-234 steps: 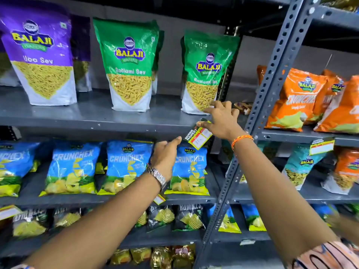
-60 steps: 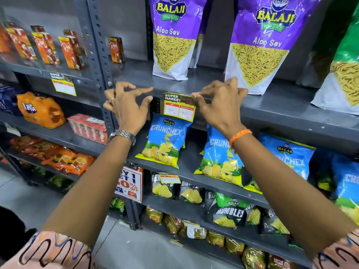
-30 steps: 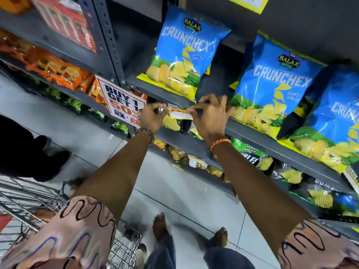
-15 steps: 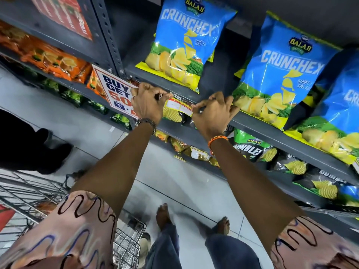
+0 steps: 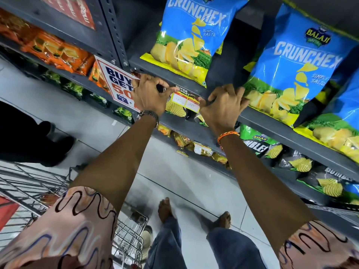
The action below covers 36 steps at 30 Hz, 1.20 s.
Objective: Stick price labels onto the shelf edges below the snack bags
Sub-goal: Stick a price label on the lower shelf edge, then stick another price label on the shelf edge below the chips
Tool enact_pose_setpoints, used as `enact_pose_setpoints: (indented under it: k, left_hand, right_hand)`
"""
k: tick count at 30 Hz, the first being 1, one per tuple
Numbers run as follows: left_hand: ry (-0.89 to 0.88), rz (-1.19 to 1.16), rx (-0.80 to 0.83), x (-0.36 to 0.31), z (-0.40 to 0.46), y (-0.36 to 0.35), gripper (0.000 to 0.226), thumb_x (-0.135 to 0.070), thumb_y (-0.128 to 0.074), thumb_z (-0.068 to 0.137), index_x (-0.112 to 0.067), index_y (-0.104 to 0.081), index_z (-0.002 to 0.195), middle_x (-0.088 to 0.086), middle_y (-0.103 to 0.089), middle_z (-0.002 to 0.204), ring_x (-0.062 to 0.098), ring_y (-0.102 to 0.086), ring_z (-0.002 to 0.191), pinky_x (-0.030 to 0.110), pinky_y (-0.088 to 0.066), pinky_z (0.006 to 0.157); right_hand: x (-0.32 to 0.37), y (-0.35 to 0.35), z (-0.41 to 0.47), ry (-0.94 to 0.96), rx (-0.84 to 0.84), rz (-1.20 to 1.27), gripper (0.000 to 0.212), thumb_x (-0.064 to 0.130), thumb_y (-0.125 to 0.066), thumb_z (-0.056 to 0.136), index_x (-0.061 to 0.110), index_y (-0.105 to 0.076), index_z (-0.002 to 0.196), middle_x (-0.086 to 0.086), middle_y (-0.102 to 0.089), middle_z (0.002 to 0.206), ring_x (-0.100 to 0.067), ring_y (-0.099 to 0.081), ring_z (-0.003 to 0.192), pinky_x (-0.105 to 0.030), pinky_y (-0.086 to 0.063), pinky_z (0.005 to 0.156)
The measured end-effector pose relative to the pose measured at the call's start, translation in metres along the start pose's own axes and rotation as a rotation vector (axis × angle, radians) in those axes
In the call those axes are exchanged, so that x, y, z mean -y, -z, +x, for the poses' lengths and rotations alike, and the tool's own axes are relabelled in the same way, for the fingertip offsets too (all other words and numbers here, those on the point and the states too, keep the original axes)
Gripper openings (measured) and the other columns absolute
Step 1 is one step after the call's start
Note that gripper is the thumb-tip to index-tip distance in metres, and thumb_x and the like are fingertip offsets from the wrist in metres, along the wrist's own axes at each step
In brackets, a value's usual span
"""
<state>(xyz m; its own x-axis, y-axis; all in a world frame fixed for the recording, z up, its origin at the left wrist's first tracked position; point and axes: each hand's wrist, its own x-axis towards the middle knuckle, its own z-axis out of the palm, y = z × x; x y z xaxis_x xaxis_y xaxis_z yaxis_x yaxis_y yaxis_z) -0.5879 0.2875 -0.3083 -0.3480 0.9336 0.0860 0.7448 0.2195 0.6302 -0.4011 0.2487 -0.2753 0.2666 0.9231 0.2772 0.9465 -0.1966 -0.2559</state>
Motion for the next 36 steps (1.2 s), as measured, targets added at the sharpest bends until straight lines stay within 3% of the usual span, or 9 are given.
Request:
enact_pose_setpoints:
  k: [5,12,16,19,21,25,28,32,36]
  left_hand:
    - [-0.018,0.032,0.0,-0.002,0.003,0.0,0.046,-0.075,-0.072,0.069,-0.034,-0.078,0.089,-0.003,-0.067,0.114,0.029,-0.052,0.116,0.032,-0.036,0.082]
    - [-0.038,0.09,0.023,-0.003,0.005,0.004,0.042,-0.071,-0.069,0.076,-0.033,-0.079,0.093,0.0,-0.067,0.117,0.032,-0.05,0.116,0.033,-0.034,0.077]
    - [-0.056,0.097,0.037,-0.001,0.004,0.011,0.033,-0.063,-0.07,0.083,-0.034,-0.078,0.096,0.001,-0.068,0.117,0.032,-0.052,0.116,0.037,-0.042,0.085]
    - [-0.091,0.044,0.017,-0.009,-0.003,0.018,0.02,-0.046,-0.074,0.087,-0.032,-0.074,0.102,-0.002,-0.07,0.117,0.027,-0.055,0.119,0.037,-0.04,0.098]
    - [-0.086,-0.011,-0.016,-0.016,-0.012,0.026,0.02,-0.036,-0.072,0.087,-0.031,-0.072,0.107,-0.001,-0.069,0.116,0.029,-0.055,0.116,0.036,-0.041,0.097]
    - [-0.027,-0.143,-0.152,-0.044,-0.045,0.038,0.04,-0.007,-0.057,0.078,-0.027,-0.07,0.109,0.006,-0.065,0.113,0.037,-0.055,0.109,0.039,-0.041,0.09]
    - [-0.077,-0.278,-0.237,-0.087,-0.073,0.037,0.049,-0.002,-0.049,0.065,-0.021,-0.07,0.104,0.008,-0.065,0.107,0.038,-0.056,0.106,0.042,-0.043,0.094]
    - [-0.24,-0.326,-0.17,-0.164,-0.124,0.009,0.043,-0.007,-0.055,0.062,-0.017,-0.069,0.101,0.005,-0.067,0.103,0.034,-0.06,0.102,0.041,-0.036,0.103]
    - [-0.376,-0.401,0.041,-0.252,-0.199,-0.036,0.035,-0.015,-0.059,0.07,-0.021,-0.071,0.102,0.001,-0.069,0.099,0.03,-0.064,0.097,0.049,-0.048,0.098]
  right_hand:
    - [0.018,0.002,0.016,0.213,0.005,-0.082,0.052,0.073,-0.073,0.062,0.026,-0.077,0.084,0.007,-0.071,0.092,-0.03,-0.051,0.111,-0.046,-0.026,0.089]
    - [0.027,0.004,0.021,0.336,-0.069,-0.258,0.037,0.056,-0.078,0.066,0.019,-0.077,0.068,0.003,-0.061,0.058,-0.03,-0.058,0.102,-0.042,-0.023,0.08]
    - [0.027,0.006,0.018,0.355,-0.014,-0.238,0.042,0.06,-0.074,0.071,0.019,-0.079,0.075,0.003,-0.067,0.068,-0.03,-0.056,0.106,-0.043,-0.023,0.082]
    - [0.018,0.019,0.021,0.351,0.097,-0.234,0.052,0.072,-0.06,0.079,0.025,-0.08,0.088,0.003,-0.071,0.077,-0.027,-0.047,0.117,-0.045,-0.022,0.089]
    - [-0.002,0.036,0.017,0.335,0.079,-0.187,0.059,0.079,-0.051,0.082,0.029,-0.08,0.094,0.006,-0.075,0.089,-0.028,-0.046,0.116,-0.047,-0.026,0.092]
    - [-0.072,0.081,-0.007,0.18,-0.161,-0.093,0.044,0.068,-0.055,0.086,0.034,-0.081,0.094,0.011,-0.078,0.096,-0.031,-0.056,0.106,-0.048,-0.038,0.09]
    - [-0.139,0.11,-0.024,0.008,-0.258,-0.058,0.036,0.062,-0.06,0.086,0.033,-0.081,0.093,0.01,-0.078,0.097,-0.032,-0.056,0.102,-0.043,-0.035,0.086]
    - [-0.236,0.152,-0.052,-0.273,-0.301,-0.052,0.034,0.059,-0.066,0.086,0.029,-0.079,0.091,0.004,-0.076,0.101,-0.035,-0.053,0.103,-0.044,-0.035,0.086]
    - [-0.33,0.194,-0.08,-0.616,-0.288,0.052,0.032,0.057,-0.069,0.084,0.028,-0.078,0.094,-0.002,-0.073,0.11,-0.039,-0.052,0.115,-0.051,-0.036,0.096]
